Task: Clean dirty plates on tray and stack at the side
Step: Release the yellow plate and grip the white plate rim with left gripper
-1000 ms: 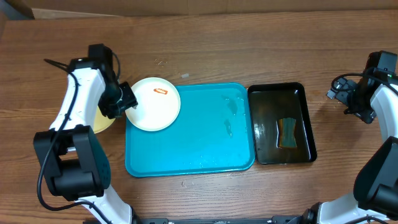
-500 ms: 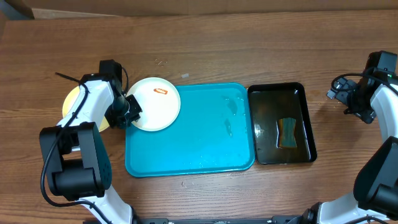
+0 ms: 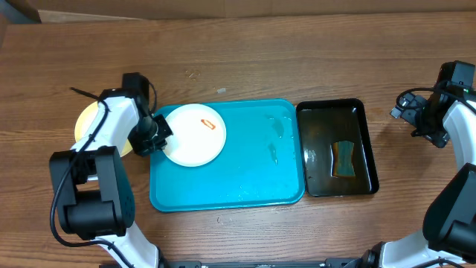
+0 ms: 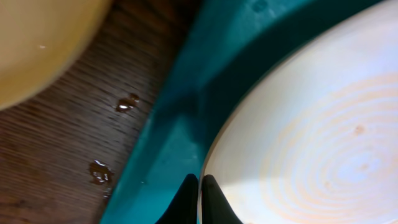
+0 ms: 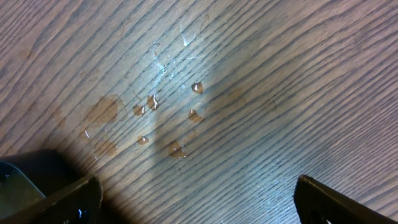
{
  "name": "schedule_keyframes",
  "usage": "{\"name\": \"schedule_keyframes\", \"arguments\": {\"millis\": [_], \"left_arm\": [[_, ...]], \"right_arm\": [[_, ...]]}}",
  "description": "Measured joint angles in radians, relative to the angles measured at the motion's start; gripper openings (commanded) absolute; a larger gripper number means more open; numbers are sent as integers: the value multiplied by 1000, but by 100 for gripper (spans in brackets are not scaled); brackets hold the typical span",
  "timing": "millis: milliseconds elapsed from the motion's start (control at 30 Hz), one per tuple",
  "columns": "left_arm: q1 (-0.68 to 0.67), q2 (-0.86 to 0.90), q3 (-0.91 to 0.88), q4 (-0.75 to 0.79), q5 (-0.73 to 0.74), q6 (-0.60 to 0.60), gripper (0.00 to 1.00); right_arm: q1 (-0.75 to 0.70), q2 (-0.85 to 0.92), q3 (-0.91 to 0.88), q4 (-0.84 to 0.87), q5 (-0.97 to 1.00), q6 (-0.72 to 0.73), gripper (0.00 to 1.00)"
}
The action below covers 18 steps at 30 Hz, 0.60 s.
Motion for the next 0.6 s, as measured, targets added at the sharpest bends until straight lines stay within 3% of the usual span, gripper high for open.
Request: {"name": "schedule_keyframes", "arguments": {"millis": [500, 600], "left_arm": [[-287, 0, -3, 15, 0, 0, 7], [-349, 0, -7, 15, 1, 5, 19]], "right_arm": [[0, 0, 0, 0, 0, 0, 100], [0, 0, 0, 0, 0, 0, 100]]}}
